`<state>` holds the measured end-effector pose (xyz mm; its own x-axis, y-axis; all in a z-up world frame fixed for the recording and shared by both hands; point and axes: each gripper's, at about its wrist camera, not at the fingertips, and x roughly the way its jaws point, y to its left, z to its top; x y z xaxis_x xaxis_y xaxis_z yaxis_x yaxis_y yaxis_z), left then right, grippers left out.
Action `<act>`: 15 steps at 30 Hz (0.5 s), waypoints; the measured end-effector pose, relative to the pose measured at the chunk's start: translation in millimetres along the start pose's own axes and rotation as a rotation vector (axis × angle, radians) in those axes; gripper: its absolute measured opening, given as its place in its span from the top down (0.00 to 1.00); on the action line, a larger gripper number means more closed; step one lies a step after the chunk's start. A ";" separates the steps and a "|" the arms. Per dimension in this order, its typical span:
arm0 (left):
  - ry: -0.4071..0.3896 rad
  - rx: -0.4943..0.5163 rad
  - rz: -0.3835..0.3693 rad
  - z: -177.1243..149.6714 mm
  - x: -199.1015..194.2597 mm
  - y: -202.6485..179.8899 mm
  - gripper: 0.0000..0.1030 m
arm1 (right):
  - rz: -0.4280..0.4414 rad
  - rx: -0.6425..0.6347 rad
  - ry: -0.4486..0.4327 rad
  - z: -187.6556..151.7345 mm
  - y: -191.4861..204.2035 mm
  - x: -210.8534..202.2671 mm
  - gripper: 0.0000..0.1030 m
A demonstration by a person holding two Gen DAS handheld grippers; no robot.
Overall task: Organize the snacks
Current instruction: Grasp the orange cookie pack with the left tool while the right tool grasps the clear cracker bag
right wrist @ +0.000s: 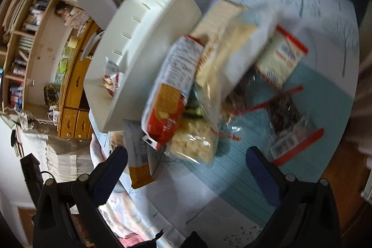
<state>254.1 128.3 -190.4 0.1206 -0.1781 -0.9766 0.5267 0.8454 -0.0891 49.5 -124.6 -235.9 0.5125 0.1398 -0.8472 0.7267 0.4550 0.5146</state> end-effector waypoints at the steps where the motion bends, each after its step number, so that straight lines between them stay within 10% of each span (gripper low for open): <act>1: 0.007 0.004 0.004 3.0 7.6 1.2 0.23 | -0.001 0.016 0.013 -1.8 -3.4 5.7 0.04; 15: 0.066 0.113 0.027 28.3 70.7 -4.1 0.12 | -0.086 0.032 0.090 -13.2 -7.8 55.2 0.11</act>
<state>284.3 98.0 -253.6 0.0824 -0.1199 -0.9894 0.6161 0.7864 -0.0439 66.2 -108.8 -288.4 0.4056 0.1807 -0.8960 0.7810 0.4409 0.4424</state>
